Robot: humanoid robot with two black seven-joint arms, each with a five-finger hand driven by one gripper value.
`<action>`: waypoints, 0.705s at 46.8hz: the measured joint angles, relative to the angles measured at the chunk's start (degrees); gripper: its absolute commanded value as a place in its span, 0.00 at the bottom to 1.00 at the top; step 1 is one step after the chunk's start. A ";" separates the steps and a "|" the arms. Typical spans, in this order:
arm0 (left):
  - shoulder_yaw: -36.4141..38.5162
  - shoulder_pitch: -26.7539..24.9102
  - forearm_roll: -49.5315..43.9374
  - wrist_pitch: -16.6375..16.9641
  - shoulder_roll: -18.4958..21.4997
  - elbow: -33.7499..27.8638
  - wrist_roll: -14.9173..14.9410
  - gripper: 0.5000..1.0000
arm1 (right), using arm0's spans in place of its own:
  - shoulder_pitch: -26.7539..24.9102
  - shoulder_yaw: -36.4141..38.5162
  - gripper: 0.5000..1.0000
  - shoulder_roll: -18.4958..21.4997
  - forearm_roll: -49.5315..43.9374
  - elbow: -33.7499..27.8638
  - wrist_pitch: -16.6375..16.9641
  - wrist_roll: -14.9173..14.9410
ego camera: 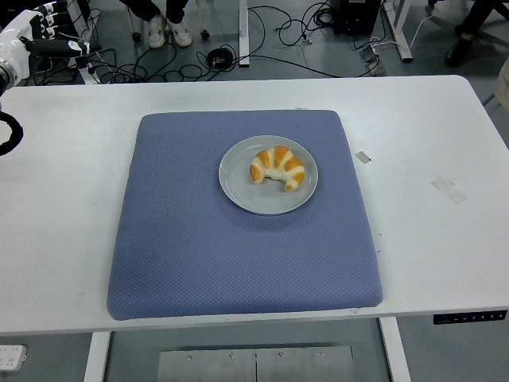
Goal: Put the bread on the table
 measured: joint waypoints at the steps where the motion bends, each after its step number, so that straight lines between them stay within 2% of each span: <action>1: 0.05 0.00 0.04 0.00 -0.03 0.00 0.00 0.95 | 0.00 0.00 1.00 0.00 0.00 0.00 0.00 0.00; 23: 0.34 -0.57 0.34 0.02 -0.36 0.00 -0.16 0.96 | 0.00 0.00 1.00 0.00 0.00 0.00 0.00 0.00; 33: 0.62 -1.74 3.51 0.04 -2.16 -0.23 -0.03 0.95 | 0.00 0.00 1.00 0.00 0.00 0.00 0.00 0.00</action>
